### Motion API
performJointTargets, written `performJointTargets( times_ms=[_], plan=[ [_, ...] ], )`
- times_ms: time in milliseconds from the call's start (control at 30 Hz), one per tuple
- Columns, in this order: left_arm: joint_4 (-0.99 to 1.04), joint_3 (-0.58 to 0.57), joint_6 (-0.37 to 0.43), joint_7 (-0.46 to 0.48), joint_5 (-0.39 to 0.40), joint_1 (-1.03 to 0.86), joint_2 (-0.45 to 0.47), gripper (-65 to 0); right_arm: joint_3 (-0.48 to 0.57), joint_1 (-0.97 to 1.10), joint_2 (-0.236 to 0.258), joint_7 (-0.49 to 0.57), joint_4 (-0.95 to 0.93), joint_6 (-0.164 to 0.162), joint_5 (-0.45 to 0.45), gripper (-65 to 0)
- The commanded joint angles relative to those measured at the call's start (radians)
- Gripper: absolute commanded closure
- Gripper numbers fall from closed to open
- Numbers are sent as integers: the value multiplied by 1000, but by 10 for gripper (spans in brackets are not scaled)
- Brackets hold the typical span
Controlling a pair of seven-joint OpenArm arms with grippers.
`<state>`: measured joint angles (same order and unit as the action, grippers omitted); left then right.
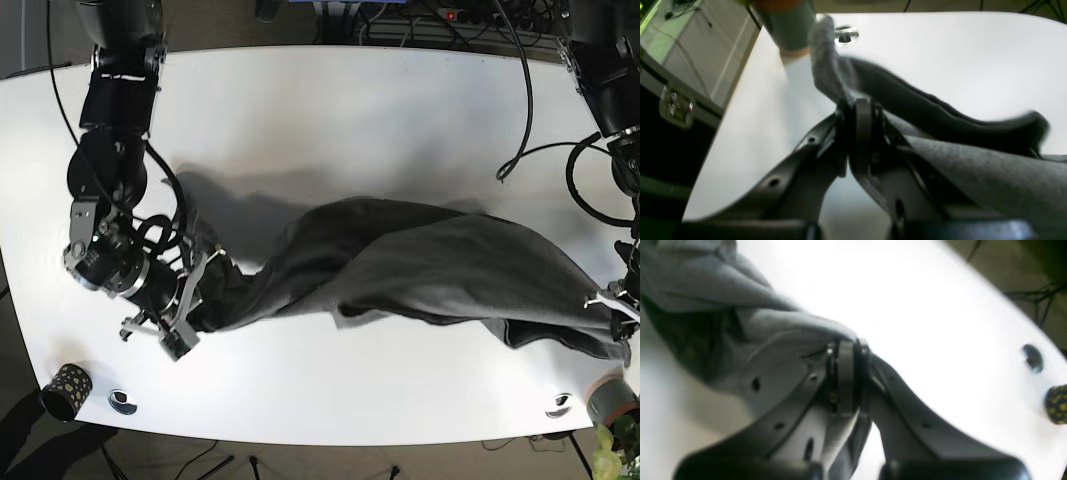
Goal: Fold the T-shirt properly
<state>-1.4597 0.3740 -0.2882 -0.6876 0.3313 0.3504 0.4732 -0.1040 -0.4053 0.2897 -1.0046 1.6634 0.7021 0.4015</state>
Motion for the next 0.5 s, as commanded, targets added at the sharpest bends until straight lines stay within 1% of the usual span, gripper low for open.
performJointTargets(
  times_ms=[0, 100, 267, 333, 467],
  plan=[
    [-20, 7, 4, 30, 5, 62, 26, -19, -6, -97, 19, 22, -62, -4, 7, 0],
    [-19, 3, 4, 30, 5, 121, 26, -21, -4, -214, 35, 22, -165, -4, 7, 0],
    [37, -45, 4, 30, 5, 250, 26, -21, -3, -415, 56, 22, -322, -4, 7, 0],
    [66, -42, 4, 30, 5, 299, 28, -21, -3, -485, 59, 22, -360, -4, 7, 0],
    [118, -46, 4, 30, 5, 388, 49, -21, 2, -599, 88, 20, -401, -4, 7, 0]
  ],
)
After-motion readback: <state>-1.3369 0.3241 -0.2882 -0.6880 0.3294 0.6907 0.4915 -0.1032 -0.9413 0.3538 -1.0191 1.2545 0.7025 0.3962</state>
